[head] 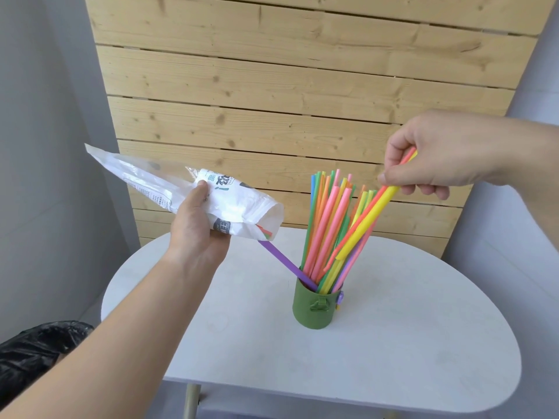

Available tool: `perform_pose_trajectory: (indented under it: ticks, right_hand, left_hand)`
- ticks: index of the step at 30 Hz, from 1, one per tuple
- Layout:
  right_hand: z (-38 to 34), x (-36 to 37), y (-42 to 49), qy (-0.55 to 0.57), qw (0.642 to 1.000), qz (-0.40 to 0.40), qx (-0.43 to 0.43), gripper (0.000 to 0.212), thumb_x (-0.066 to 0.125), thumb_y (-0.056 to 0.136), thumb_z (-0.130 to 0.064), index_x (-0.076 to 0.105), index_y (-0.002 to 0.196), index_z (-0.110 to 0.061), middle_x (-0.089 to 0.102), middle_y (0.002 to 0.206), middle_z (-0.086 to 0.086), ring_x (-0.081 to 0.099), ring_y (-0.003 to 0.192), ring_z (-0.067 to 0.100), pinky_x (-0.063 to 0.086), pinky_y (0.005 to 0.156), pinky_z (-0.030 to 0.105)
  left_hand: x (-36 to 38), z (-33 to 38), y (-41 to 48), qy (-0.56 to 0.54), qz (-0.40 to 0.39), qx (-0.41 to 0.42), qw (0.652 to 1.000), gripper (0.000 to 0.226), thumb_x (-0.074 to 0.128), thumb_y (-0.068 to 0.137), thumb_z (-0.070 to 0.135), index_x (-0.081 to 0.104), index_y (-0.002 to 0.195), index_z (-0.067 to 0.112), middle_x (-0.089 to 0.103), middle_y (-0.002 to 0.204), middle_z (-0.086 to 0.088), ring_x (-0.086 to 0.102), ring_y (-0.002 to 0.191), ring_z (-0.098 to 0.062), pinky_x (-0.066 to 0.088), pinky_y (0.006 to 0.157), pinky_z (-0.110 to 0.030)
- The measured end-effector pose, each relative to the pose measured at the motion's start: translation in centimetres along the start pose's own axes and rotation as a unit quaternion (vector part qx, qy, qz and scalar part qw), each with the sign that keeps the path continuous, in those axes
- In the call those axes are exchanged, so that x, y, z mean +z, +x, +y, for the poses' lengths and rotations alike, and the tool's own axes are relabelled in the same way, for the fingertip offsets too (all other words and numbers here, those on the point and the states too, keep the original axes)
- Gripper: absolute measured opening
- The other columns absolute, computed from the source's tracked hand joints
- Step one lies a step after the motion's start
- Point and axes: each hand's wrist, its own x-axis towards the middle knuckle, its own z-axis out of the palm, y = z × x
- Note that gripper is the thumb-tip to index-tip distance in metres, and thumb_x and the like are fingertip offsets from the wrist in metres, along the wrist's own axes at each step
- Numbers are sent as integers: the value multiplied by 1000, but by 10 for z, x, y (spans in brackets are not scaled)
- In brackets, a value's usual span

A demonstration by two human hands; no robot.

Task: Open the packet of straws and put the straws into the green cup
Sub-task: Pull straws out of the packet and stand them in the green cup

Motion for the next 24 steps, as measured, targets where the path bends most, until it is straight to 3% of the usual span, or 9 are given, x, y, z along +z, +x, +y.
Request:
perform_pose_trajectory:
  ticks: [8, 11, 14, 21, 24]
  right_hand:
    - [-13, 28, 10, -55, 998, -29, -6, 17, 69, 88, -27, 67, 77, -15, 71, 65, 1, 56, 37, 8, 40, 38, 17]
    - [-21, 35, 14, -121, 992, -22, -19, 17, 69, 87, -33, 68, 80, -17, 68, 65, 1, 63, 50, 17, 39, 46, 20]
    - [-27, 40, 18, -187, 981, -4, -54, 20, 73, 84, -39, 66, 74, -22, 61, 68, -4, 54, 63, 12, 33, 51, 26]
    - [-26, 55, 31, -178, 981, 32, -73, 27, 84, 70, -49, 70, 79, -27, 61, 78, -8, 56, 71, 12, 40, 57, 27]
    - [-22, 63, 36, -174, 980, 35, -87, 29, 83, 71, -52, 70, 82, -28, 59, 78, -9, 54, 78, 17, 30, 55, 26]
  left_hand:
    - [0, 0, -2, 5, -8, 1, 1000, 14, 60, 106, 23, 67, 115, 13, 82, 85, 1, 80, 83, -18, 63, 86, -40]
    - [-1, 0, -1, 7, -8, -1, 1000, 15, 60, 106, 23, 67, 116, 14, 82, 87, 1, 80, 85, -18, 63, 86, -39]
    - [-1, 0, 0, -2, -3, -1, 1000, 15, 62, 105, 23, 68, 116, 14, 82, 91, 0, 80, 90, -20, 62, 90, -41]
    - [0, 1, -2, 1, -5, 0, 1000, 10, 60, 106, 21, 67, 108, 14, 81, 81, 2, 80, 79, -17, 63, 81, -38]
    - [0, 2, -3, -1, -2, 0, 1000, 10, 59, 107, 20, 66, 107, 14, 81, 78, 2, 80, 76, -16, 63, 80, -38]
